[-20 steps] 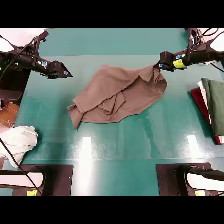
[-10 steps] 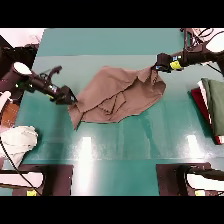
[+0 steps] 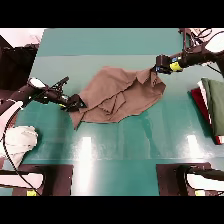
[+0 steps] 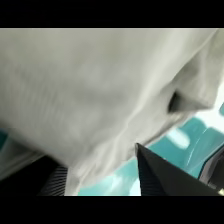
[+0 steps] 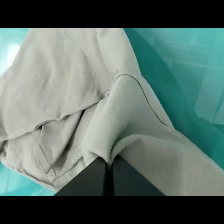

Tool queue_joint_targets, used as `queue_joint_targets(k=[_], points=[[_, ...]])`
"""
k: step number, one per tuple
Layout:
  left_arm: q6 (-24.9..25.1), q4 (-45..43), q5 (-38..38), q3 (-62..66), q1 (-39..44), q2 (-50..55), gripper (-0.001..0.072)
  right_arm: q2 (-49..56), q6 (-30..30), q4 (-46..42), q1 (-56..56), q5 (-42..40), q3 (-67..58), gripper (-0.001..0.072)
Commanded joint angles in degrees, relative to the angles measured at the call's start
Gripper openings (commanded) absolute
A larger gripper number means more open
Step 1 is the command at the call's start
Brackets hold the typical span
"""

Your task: Fold the shirts.

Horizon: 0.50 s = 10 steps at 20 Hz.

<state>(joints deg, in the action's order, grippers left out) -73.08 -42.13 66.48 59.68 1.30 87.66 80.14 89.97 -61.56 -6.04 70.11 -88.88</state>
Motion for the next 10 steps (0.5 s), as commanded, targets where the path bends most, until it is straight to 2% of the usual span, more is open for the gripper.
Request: queue_joint_targets(k=[1,2,3,6,10], points=[[0.0,2.4,-3.9,-0.4,0.5,0.0,0.0291,0.0,0.0,0.0,0.0,1.2,0.0,0.0021],[0.0,2.5,-4.1,-0.4,0.5,0.0,0.0122,0.0,0.0,0.0,0.0,1.2,0.0,0.0021],[0.1,2.6,-4.0,-0.2,0.4,0.0,0.0027,0.0,0.0,0.0,0.0,1.0,0.0,0.0021],[1.7,2.8,-1.4,5.2,-0.3,-1.6,0.0027,-1.4,-0.5,-0.2,0.7,0.9,0.0,0.002],[1.6,2.7,-1.5,21.2,-5.4,-12.3,0.0028,-8.7,-0.5,-0.2,4.5,-1.7,0.0,0.002]])
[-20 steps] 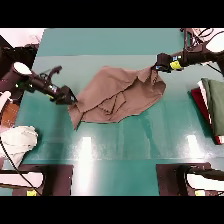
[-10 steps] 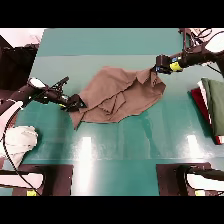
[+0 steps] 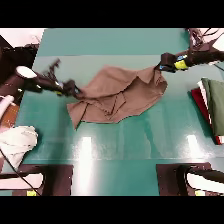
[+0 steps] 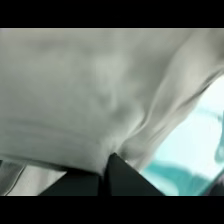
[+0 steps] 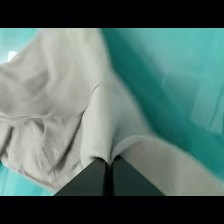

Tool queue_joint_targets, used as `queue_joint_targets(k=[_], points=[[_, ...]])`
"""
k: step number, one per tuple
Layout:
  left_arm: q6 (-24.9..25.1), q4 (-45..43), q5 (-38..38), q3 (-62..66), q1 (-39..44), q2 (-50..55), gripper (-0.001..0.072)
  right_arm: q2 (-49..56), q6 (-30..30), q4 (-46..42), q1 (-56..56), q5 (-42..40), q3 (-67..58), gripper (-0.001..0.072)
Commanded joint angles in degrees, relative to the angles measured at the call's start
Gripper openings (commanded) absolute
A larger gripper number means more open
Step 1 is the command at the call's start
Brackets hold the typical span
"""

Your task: Fold the shirts.

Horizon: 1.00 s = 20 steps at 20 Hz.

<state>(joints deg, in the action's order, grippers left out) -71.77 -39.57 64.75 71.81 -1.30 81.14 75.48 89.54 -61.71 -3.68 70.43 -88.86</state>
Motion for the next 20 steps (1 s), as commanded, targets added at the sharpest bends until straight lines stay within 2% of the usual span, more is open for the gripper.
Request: queue_joint_targets(k=[1,5,9,11,15,17,20], points=[[0.3,0.1,0.2,13.5,-4.4,-8.6,0.0028,-6.5,-0.1,0.0,3.1,-3.5,-0.2,0.002],[0.2,-3.1,0.2,30.9,-9.5,-18.6,0.0028,-14.4,-3.3,0.1,5.4,-7.3,-8.1,0.002],[0.2,-7.1,0.0,44.6,-10.1,-25.0,0.0028,-19.7,-5.2,-0.2,5.4,-9.0,-21.0,0.002],[0.2,-6.8,-0.6,49.6,-10.0,-26.3,0.0027,-21.4,-5.2,-3.6,5.4,-8.6,-26.9,0.0019],[0.1,-4.9,-2.2,51.2,-10.0,-30.2,0.0027,-23.7,-5.2,-5.9,5.5,-7.2,-33.6,0.0017],[0.2,-3.5,-2.1,51.3,-10.0,-30.6,0.0027,-24.9,-5.1,-5.9,5.5,-7.3,-32.0,0.0017],[-0.1,-5.7,-2.1,46.7,-10.0,-30.3,0.0027,-24.9,-5.2,-6.0,5.5,-6.8,-25.6,0.0017]])
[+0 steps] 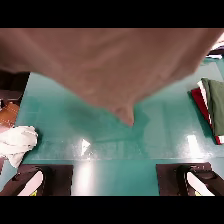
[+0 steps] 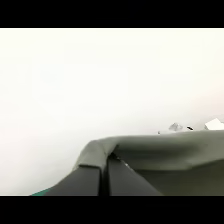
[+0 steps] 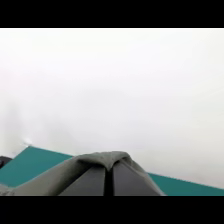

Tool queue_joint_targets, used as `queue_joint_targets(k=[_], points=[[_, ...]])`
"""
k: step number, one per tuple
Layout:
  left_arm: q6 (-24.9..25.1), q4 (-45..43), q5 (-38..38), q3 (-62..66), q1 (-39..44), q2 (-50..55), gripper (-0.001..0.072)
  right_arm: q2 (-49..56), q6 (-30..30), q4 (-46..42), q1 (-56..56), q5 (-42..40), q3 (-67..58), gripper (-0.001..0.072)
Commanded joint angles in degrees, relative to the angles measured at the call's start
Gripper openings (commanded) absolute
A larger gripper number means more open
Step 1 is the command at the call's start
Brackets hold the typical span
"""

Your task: Fold the shirts.

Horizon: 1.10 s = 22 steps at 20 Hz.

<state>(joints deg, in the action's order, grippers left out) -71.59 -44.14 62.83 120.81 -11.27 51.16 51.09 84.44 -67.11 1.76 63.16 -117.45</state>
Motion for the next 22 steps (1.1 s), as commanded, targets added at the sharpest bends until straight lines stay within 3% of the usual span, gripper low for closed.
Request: queue_joint_targets(k=[1,5,8,12,17,18,19,20,21,22], points=[[-1.2,-1.9,0.3,-5.7,-0.1,0.2,0.0027,1.2,0.0,-0.6,0.0,2.0,4.0,0.0017],[-2.0,-2.6,6.0,-19.1,-0.1,6.5,0.0027,13.5,2.3,-1.2,0.1,12.7,0.7,0.0017],[-2.0,-3.1,8.1,-28.3,-0.1,13.8,0.0028,22.1,4.5,-2.0,0.1,14.3,3.8,0.0018],[-1.9,-3.2,6.6,-35.5,-0.1,25.1,0.0028,30.2,4.7,-1.9,0.1,8.9,12.7,0.0018],[-1.9,-3.2,0.8,-35.6,-0.1,34.5,0.0031,37.5,4.7,-1.8,0.1,-2.9,17.0,0.002],[-1.9,-3.3,-0.6,-35.6,-0.1,34.8,0.0196,38.4,4.7,-1.4,0.1,-4.4,16.5,0.003],[-1.9,-3.4,-1.5,-35.3,-0.1,34.8,0.0536,39.3,4.7,-1.3,0.1,-5.0,15.6,0.0206],[-1.9,-3.4,-2.0,-34.8,-0.1,34.8,0.0641,39.9,4.7,-1.3,0.1,-5.0,14.5,0.0485],[-1.9,-3.5,-1.7,-34.0,-0.1,34.8,0.0642,40.3,4.7,-0.9,0.1,-4.3,13.4,0.066],[-1.8,-3.6,-0.6,-32.7,-0.1,34.8,0.0642,40.4,4.6,0.0,0.1,-2.9,12.3,0.0654]])
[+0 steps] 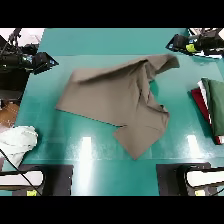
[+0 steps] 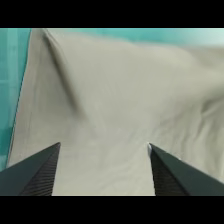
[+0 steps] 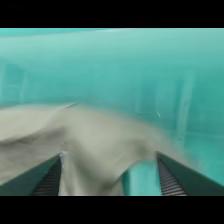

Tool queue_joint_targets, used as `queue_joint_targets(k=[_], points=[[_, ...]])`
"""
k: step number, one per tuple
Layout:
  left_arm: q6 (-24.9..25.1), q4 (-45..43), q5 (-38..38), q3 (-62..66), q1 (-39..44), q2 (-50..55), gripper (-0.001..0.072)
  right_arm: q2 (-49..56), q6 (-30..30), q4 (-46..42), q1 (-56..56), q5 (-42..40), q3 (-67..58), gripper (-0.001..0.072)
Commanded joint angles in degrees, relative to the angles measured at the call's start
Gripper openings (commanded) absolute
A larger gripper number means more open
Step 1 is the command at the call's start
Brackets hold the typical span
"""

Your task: Fold the shirts.

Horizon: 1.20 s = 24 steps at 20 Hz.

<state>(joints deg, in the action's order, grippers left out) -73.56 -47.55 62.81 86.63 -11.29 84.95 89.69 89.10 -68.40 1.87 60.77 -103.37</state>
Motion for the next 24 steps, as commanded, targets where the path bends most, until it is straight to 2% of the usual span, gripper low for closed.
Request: queue_joint_targets(k=[1,2,3,6,9,14,19,24], points=[[0.6,-0.5,1.2,2.9,-0.1,1.0,0.0642,1.7,0.0,1.4,0.2,1.8,-3.1,0.0585],[1.1,-1.8,3.9,4.5,-0.1,1.0,0.0642,1.7,-0.1,1.3,0.6,5.2,-4.5,0.0346],[1.6,-3.7,6.9,5.8,-0.1,1.0,0.0642,1.5,-0.9,1.4,0.7,9.2,-5.6,0.02],[1.3,-11.4,12.3,5.0,-0.1,1.1,0.0642,-1.8,-5.8,1.4,0.3,21.0,-3.9,0.0192],[0.0,-12.0,11.2,-2.4,-3.4,1.2,0.0641,-8.6,-7.8,1.4,-1.0,24.3,4.7,0.0192],[2.0,-10.3,11.7,-12.5,-10.9,5.1,0.0641,-20.5,-8.2,1.4,-5.1,18.2,20.4,0.0192],[6.1,-8.5,12.9,-12.9,-10.7,11.7,0.0641,-29.5,-7.7,1.5,-7.9,10.7,32.0,0.0192],[9.1,-8.1,14.4,-12.9,-10.7,13.4,0.064,-34.8,-3.1,1.4,-7.5,7.4,38.2,0.0192]])
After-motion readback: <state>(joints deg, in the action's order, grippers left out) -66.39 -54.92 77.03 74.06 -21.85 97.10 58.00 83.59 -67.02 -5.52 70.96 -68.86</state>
